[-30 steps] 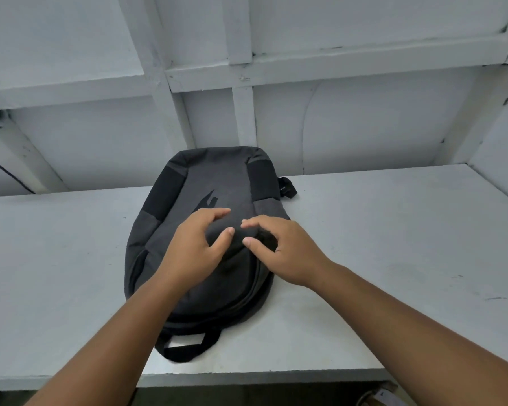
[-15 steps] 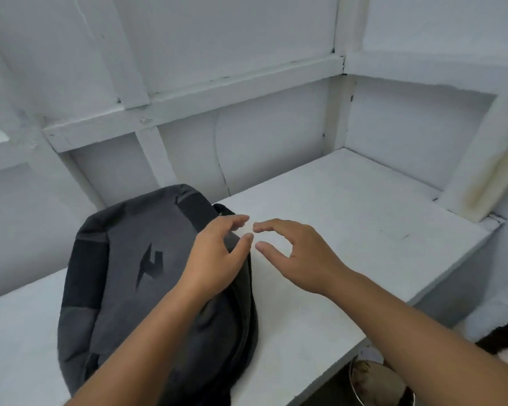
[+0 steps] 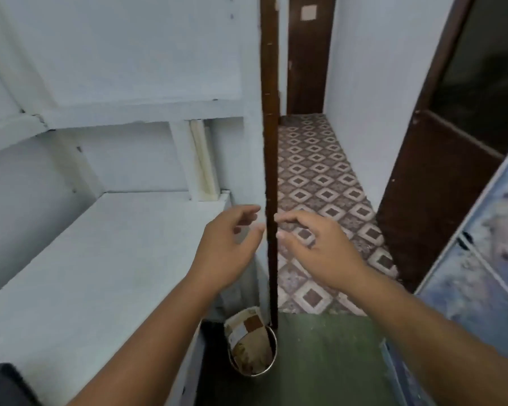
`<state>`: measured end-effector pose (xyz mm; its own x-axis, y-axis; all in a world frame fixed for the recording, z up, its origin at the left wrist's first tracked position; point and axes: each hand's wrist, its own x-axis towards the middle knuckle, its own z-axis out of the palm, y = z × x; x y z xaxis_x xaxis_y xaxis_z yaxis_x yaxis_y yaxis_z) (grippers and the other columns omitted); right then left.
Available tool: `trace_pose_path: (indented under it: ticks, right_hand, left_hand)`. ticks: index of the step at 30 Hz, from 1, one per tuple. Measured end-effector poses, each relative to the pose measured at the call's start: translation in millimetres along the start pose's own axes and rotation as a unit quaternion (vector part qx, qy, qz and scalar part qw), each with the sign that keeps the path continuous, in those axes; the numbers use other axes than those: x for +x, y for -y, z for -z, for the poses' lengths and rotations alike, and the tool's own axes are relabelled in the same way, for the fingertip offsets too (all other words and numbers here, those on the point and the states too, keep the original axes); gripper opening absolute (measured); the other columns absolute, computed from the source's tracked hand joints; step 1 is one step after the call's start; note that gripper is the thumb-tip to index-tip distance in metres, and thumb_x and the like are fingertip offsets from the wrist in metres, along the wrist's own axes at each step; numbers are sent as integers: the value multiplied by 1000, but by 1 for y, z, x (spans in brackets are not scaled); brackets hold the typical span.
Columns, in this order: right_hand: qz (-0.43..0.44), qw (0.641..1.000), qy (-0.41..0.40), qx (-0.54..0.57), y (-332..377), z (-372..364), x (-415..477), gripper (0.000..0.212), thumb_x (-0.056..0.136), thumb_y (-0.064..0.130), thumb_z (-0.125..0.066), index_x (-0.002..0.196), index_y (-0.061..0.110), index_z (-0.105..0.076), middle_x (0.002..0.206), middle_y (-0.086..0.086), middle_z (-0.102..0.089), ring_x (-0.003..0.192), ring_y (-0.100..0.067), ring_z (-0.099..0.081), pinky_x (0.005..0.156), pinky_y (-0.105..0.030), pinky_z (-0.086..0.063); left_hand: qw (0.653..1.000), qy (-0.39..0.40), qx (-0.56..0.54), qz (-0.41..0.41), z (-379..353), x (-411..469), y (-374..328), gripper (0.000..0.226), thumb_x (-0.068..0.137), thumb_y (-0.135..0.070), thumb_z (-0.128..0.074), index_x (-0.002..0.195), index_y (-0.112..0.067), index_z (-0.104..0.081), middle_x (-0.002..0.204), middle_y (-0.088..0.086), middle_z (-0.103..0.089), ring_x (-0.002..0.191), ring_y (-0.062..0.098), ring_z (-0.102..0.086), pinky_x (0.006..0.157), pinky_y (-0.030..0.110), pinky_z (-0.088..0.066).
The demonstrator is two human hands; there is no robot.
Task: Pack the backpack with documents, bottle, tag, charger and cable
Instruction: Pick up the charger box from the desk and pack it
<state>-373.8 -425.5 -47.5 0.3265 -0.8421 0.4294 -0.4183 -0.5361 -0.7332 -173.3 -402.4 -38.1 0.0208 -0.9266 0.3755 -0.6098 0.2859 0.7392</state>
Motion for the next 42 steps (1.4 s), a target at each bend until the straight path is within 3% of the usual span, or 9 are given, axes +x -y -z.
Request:
trace_pose_path:
  ticks: [5, 12, 20, 24, 27, 31, 34, 38, 42]
  right_hand:
    - [-80, 983, -125, -112, -28, 146, -103, 21, 94, 35, -66, 115, 30, -70, 114, 20, -70, 110, 6, -62, 93, -17, -48]
    - [-192, 908, -281, -243, -26, 298, -267, 27, 93, 37, -65, 116, 25, -71, 117, 13, -72, 107, 6, -59, 96, -9, -40]
    - [-295, 806, -386, -338, -1, 377, -410, 25, 93, 26, -71, 116, 18, -72, 118, 8, -73, 113, -7, -64, 102, -25, -45]
    - [-356, 757, -403, -372, 21, 392, -461, 25, 95, 31, -68, 118, 23, -69, 120, 13, -70, 115, -2, -59, 98, -13, -41]
    - [-395, 700, -428, -412, 39, 409, -490, 28, 93, 31, -70, 120, 25, -67, 120, 18, -65, 117, -3, -55, 98, -3, -29]
    - [-483, 598, -416, -486, 60, 448, -525, 49, 87, 42, -74, 129, 22, -60, 128, 7, -62, 124, -18, -52, 107, -32, -37]
    - [-595, 523, -360, -493, 67, 474, -545, 76, 79, 63, -70, 140, 25, -49, 143, 2, -51, 137, -22, -40, 110, -45, -29]
    - [-665, 500, -300, -467, 57, 491, -564, 94, 72, 77, -65, 147, 26, -38, 148, 1, -43, 140, -22, -35, 113, -48, -23]
    - [-675, 499, -279, -466, 47, 500, -575, 89, 63, 86, -59, 129, 28, -46, 131, 3, -51, 125, -23, -45, 103, -46, -29]
  left_hand:
    - [986, 105, -61, -117, -133, 11, -108, 31, 97, -31, -67, 128, -27, -67, 113, -15, -69, 103, -3, -65, 90, 22, -54]
    - [908, 272, -197, -250, -294, -41, -274, 27, 96, -20, -68, 121, -29, -66, 111, -11, -69, 104, -3, -64, 90, 18, -53]
    - [804, 384, -271, -366, -404, -119, -388, 30, 93, -20, -72, 121, -30, -66, 110, -13, -71, 106, -5, -65, 89, 10, -49]
    - [764, 415, -265, -416, -442, -137, -425, 34, 92, -15, -73, 123, -27, -67, 109, -10, -70, 105, -4, -64, 89, 7, -45]
    - [727, 424, -240, -484, -469, -140, -457, 34, 92, -21, -74, 126, -20, -67, 113, -6, -69, 105, 7, -65, 94, 24, -49]
    - [680, 407, -140, -593, -509, -138, -511, 63, 88, -55, -71, 138, -19, -59, 129, 2, -62, 123, 22, -56, 106, 39, -41]
    - [659, 422, -52, -620, -538, -145, -541, 100, 71, -88, -52, 148, -24, -46, 141, 1, -52, 136, 23, -45, 113, 45, -31]
    - [636, 425, -16, -644, -572, -161, -553, 117, 60, -98, -39, 148, -21, -43, 143, 2, -50, 137, 24, -44, 112, 45, -29]
    - [633, 453, -26, -627, -593, -172, -553, 102, 62, -95, -50, 132, -22, -54, 125, -1, -56, 122, 22, -52, 102, 40, -39]
